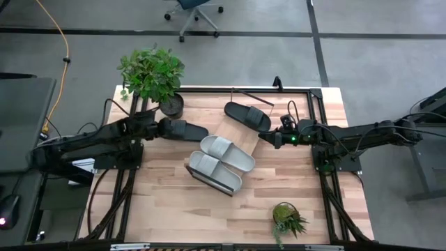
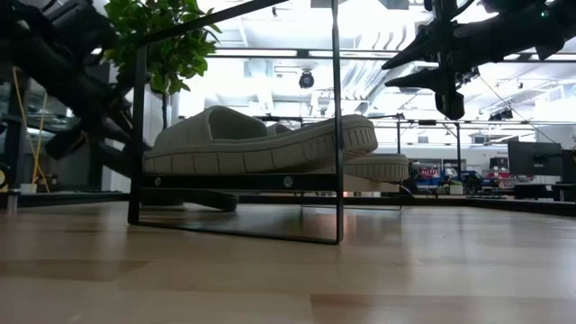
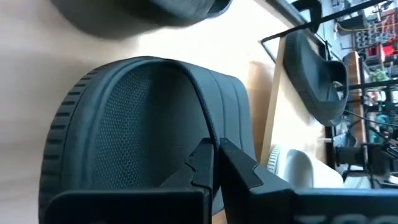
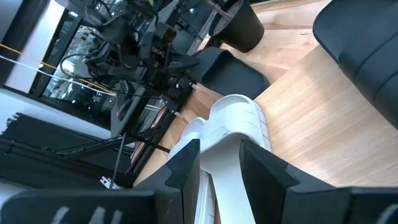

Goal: Pick and place slides into the shelf
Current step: Put the black slide on the shelf

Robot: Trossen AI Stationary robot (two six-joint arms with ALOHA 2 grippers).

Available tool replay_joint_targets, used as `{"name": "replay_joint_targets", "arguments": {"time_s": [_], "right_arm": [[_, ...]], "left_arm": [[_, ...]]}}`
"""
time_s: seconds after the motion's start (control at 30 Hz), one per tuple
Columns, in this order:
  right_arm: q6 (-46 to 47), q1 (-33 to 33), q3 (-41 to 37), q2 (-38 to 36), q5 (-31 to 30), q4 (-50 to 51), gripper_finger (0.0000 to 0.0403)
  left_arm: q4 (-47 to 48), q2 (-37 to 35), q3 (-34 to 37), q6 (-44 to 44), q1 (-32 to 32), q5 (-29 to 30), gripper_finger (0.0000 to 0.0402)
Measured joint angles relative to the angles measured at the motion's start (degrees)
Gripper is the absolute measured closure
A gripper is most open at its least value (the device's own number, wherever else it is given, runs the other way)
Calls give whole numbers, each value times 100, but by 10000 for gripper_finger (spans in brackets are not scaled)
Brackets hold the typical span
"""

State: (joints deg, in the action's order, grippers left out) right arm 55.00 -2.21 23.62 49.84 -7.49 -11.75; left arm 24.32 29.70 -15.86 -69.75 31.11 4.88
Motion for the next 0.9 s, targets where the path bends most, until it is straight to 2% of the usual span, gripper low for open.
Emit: {"name": "replay_joint_targets", "arguments": {"time_s": [0.2, 0.5, 0.73, 0.9], "right_arm": [[0, -1, 0, 0, -4, 0, 300], [-2, 1, 0, 1, -53, -2, 300], [39, -1, 0, 0, -344, -22, 300], [51, 0, 0, 0, -294, -187, 300]], "left_arm": [[630, -25, -556, 376, 0, 142, 400], [1045, -40, -1406, 705, 0, 130, 401], [1273, -93, -2002, 785, -4, -39, 401], [1323, -154, -2243, 780, -4, -238, 401]]}}
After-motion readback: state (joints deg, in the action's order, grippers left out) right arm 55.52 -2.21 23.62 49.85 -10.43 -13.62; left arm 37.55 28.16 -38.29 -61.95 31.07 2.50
